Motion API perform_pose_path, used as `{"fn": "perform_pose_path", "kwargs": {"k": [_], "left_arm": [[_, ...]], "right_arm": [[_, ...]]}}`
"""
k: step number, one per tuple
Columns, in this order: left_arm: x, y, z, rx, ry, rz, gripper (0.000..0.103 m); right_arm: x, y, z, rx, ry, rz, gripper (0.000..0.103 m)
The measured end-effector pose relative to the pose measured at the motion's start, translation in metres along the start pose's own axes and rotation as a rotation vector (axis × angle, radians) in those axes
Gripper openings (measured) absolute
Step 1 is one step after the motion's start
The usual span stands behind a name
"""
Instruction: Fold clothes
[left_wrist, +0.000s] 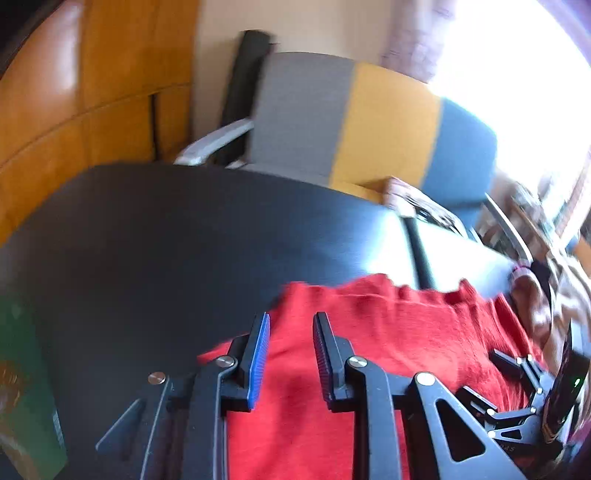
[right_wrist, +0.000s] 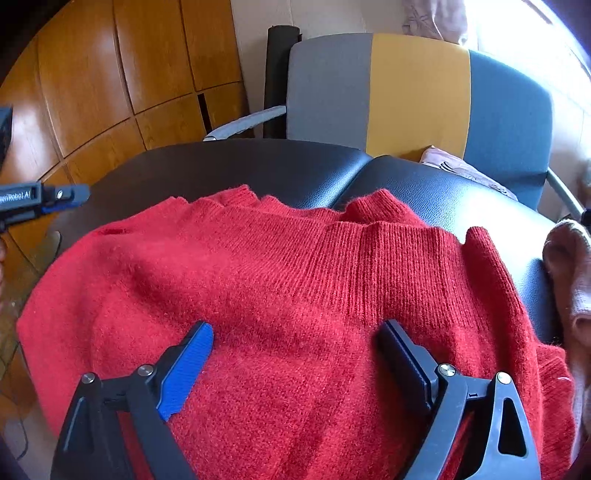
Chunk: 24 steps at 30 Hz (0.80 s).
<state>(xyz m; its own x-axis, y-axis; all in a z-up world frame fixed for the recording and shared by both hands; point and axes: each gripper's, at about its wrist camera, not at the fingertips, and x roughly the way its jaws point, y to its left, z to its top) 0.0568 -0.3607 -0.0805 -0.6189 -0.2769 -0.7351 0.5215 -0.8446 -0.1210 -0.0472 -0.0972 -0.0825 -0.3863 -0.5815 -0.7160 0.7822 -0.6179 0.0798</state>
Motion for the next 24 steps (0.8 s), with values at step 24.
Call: {"fn": "perform_pose_path", "kwargs": {"k": [24], "left_arm": [[0.078, -0.025, -0.036, 0.118, 0.049, -0.123, 0.032]], "right_arm": [[-0.013, 0.002, -0.009, 0.068, -0.007, 0.066, 0.098]]}}
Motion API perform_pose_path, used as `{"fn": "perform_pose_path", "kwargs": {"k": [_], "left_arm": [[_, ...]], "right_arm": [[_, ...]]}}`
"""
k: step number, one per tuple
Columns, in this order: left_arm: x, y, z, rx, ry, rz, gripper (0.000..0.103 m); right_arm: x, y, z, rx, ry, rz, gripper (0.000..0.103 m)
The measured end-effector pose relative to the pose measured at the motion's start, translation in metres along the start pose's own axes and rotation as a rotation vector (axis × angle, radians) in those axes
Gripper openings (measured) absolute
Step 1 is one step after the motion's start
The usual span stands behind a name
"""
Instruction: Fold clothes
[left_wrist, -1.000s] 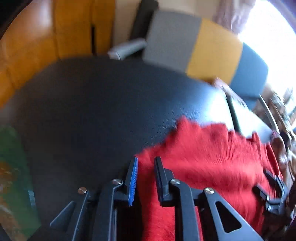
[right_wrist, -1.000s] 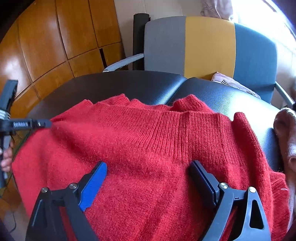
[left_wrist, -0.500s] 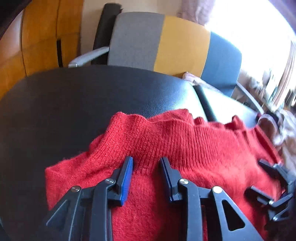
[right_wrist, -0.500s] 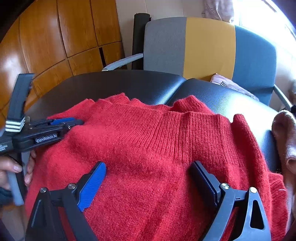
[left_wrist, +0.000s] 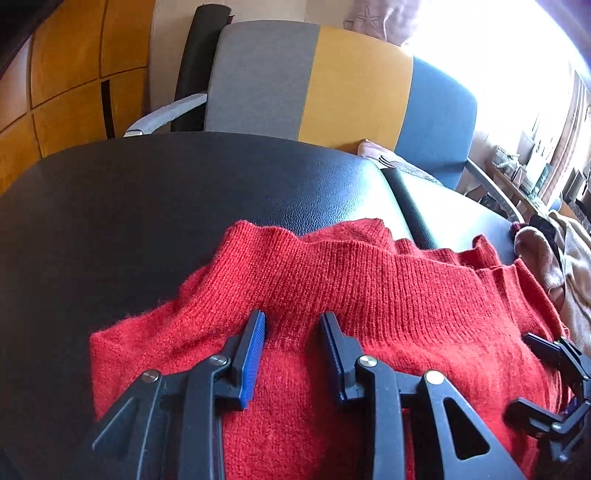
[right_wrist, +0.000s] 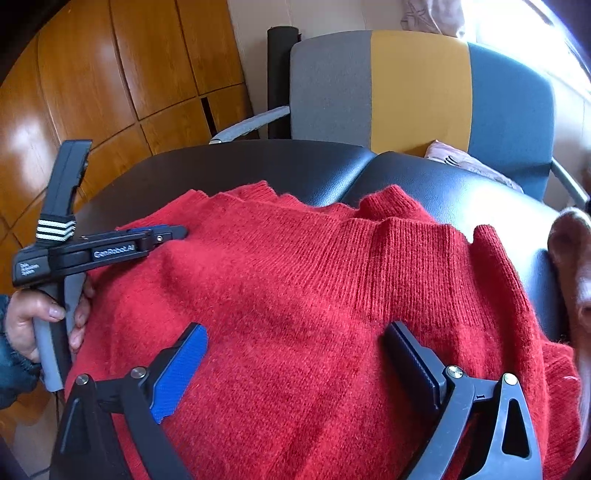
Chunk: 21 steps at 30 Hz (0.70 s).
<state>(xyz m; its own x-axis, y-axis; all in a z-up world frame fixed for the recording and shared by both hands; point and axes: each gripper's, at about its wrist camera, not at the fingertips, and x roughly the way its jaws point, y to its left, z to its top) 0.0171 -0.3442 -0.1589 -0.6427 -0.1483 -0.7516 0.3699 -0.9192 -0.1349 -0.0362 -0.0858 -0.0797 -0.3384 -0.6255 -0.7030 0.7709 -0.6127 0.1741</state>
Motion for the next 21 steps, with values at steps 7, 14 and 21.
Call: {"fn": "perform_pose_path", "kwargs": {"k": [7, 14, 21], "left_arm": [[-0.003, -0.004, 0.000, 0.060, 0.019, 0.011, 0.032], [-0.021, -0.016, 0.001, 0.055, 0.032, 0.038, 0.033], [-0.054, -0.087, -0.025, 0.116, 0.003, -0.121, 0.034]], "right_arm": [[-0.065, -0.022, -0.026, 0.175, -0.031, 0.233, 0.097], [-0.163, -0.087, -0.100, 0.299, -0.044, 0.242, 0.099], [-0.169, -0.100, -0.130, 0.351, -0.032, 0.322, 0.099]]}}
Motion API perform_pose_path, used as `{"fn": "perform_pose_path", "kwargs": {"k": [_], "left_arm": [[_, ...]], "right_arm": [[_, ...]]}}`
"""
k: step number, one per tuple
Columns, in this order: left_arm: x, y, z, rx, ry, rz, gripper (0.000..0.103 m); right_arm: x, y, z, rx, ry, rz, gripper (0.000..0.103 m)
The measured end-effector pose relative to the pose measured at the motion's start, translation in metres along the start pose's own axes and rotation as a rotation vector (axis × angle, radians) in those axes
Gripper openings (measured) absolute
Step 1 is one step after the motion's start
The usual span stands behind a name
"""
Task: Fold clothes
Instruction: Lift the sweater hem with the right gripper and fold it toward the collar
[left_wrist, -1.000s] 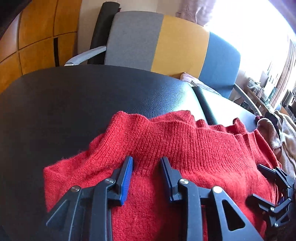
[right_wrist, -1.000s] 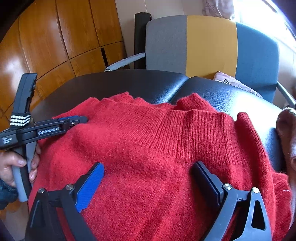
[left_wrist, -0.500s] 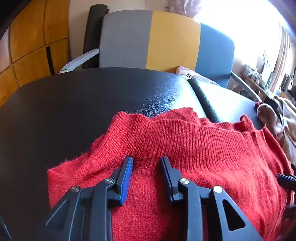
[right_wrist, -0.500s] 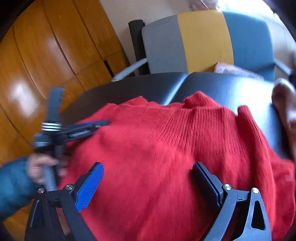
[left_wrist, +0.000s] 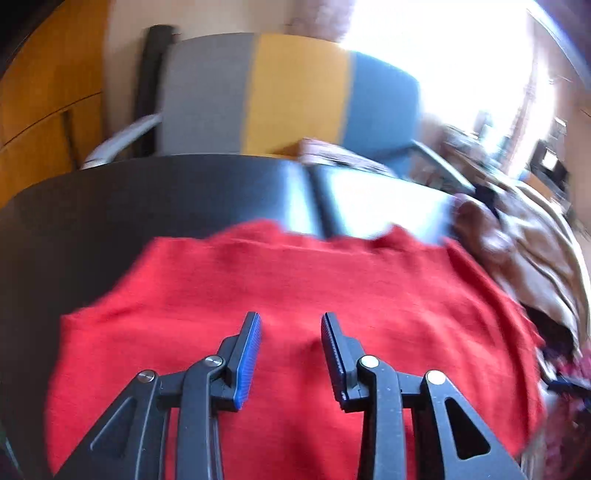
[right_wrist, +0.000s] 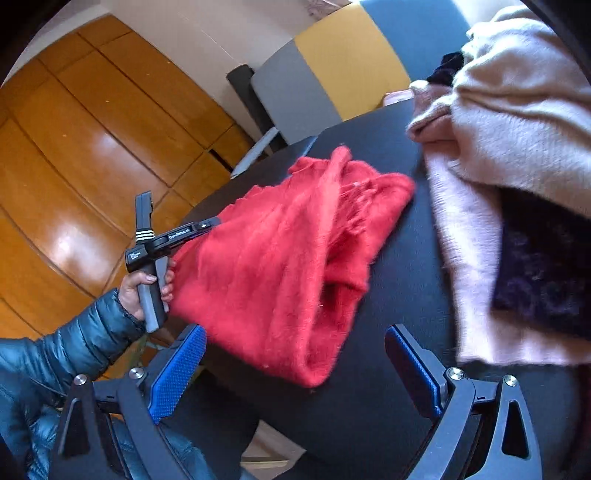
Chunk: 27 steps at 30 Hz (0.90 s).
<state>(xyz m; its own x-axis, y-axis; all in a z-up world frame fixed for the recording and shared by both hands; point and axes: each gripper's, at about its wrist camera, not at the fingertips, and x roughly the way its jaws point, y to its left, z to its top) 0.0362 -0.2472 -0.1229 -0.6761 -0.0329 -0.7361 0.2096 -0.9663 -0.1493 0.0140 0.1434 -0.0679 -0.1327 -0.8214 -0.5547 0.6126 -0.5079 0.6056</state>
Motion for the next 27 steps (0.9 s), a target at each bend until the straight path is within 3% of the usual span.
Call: {"fn": "perform_pose_path", "kwargs": {"k": [5, 8, 11, 13, 16, 19, 22, 27], "left_arm": [[0.011, -0.051, -0.007, 0.110, 0.043, -0.112, 0.034], [0.022, -0.069, -0.012, 0.164, 0.056, -0.117, 0.034], [0.031, -0.077, -0.018, 0.193, 0.040, -0.113, 0.039], [0.035, -0.074, -0.022, 0.182, 0.028, -0.121, 0.040], [0.036, -0.076, -0.023, 0.190, 0.025, -0.138, 0.040], [0.036, -0.073, -0.025, 0.167, 0.013, -0.149, 0.040], [0.036, -0.071, -0.028, 0.136, -0.007, -0.150, 0.040], [0.035, -0.071, -0.030, 0.111, -0.033, -0.135, 0.040]], "right_arm": [[0.047, 0.011, 0.015, -0.040, 0.083, 0.097, 0.099], [0.074, 0.016, 0.023, -0.037, 0.164, 0.182, 0.099], [0.090, 0.027, 0.022, -0.054, 0.313, 0.370, 0.099], [0.099, 0.038, 0.014, -0.125, 0.469, 0.427, 0.100], [0.098, 0.041, 0.012, -0.208, 0.626, 0.406, 0.100], [0.089, 0.028, 0.023, -0.221, 0.690, 0.331, 0.093], [0.072, 0.007, 0.028, -0.165, 0.643, 0.298, 0.090], [0.044, 0.012, 0.030, -0.163, 0.430, 0.077, 0.088]]}}
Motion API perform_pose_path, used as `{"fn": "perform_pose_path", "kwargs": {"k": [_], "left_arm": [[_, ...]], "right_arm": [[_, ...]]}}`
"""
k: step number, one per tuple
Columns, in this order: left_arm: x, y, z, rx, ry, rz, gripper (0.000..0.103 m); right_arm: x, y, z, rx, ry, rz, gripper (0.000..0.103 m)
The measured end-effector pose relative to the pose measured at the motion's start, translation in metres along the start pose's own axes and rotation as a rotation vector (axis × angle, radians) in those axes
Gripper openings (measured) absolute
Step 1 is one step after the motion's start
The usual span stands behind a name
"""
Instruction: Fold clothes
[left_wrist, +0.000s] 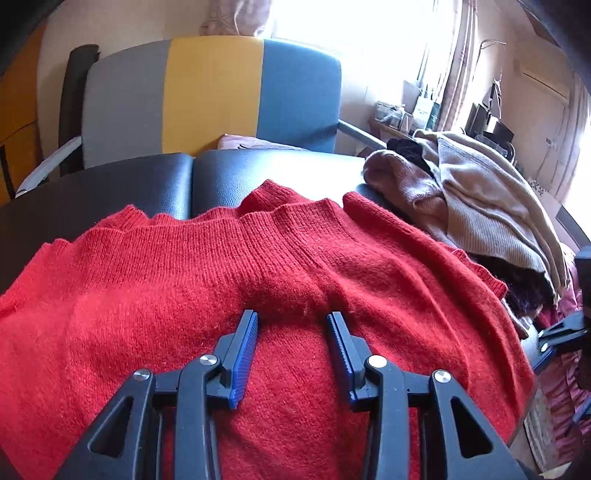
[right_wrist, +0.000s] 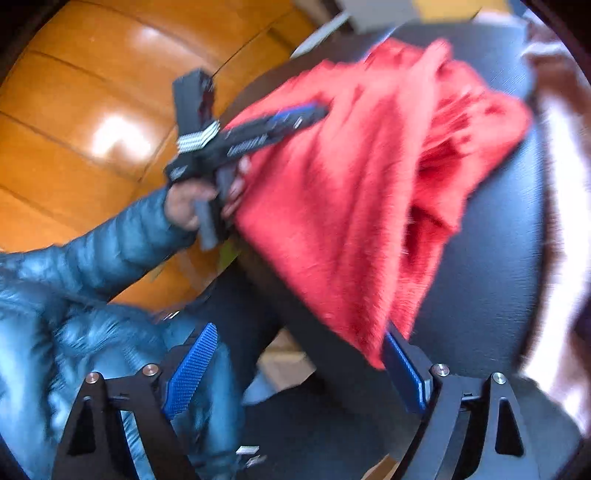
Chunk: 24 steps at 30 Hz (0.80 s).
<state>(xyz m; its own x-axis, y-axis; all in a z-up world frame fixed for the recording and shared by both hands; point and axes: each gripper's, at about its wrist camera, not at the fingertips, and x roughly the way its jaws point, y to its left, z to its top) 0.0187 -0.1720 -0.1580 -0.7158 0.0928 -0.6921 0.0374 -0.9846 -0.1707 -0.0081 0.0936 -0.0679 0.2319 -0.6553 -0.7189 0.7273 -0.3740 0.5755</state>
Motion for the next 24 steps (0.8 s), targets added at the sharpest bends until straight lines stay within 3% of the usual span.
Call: {"fn": "perform_pose_path", "kwargs": {"k": [2, 6, 8, 10, 12, 16, 18, 19, 23, 24], "left_arm": [[-0.001, 0.002, 0.000, -0.010, -0.003, -0.004, 0.040], [-0.003, 0.004, -0.001, -0.029, -0.009, -0.017, 0.040], [-0.004, 0.005, -0.002, -0.038, -0.012, -0.022, 0.040], [-0.004, 0.006, -0.002, -0.046, -0.013, -0.027, 0.040], [-0.004, 0.008, -0.003, -0.053, -0.014, -0.032, 0.040], [-0.004, 0.009, -0.003, -0.066, -0.019, -0.045, 0.040], [-0.005, 0.010, -0.003, -0.071, -0.019, -0.051, 0.039], [-0.005, 0.011, -0.003, -0.073, -0.019, -0.053, 0.039], [-0.005, 0.013, -0.004, -0.088, -0.025, -0.071, 0.039], [-0.005, 0.015, -0.004, -0.094, -0.024, -0.078, 0.039]], "right_arm": [[-0.011, 0.001, 0.003, 0.052, -0.075, -0.112, 0.089], [-0.039, 0.014, 0.024, 0.054, -0.307, -0.222, 0.089], [-0.039, 0.024, 0.039, 0.024, -0.368, -0.267, 0.088], [-0.031, 0.033, 0.049, -0.003, -0.380, -0.312, 0.078], [-0.019, 0.032, 0.061, -0.009, -0.365, -0.366, 0.053], [0.003, 0.006, 0.075, 0.056, -0.312, -0.466, 0.046], [0.012, -0.004, 0.077, 0.084, -0.301, -0.528, 0.016], [0.015, -0.006, 0.075, 0.083, -0.302, -0.565, 0.009], [0.005, 0.021, 0.072, -0.016, -0.375, -0.715, 0.006], [0.008, 0.017, 0.070, -0.008, -0.359, -0.742, 0.006]]}}
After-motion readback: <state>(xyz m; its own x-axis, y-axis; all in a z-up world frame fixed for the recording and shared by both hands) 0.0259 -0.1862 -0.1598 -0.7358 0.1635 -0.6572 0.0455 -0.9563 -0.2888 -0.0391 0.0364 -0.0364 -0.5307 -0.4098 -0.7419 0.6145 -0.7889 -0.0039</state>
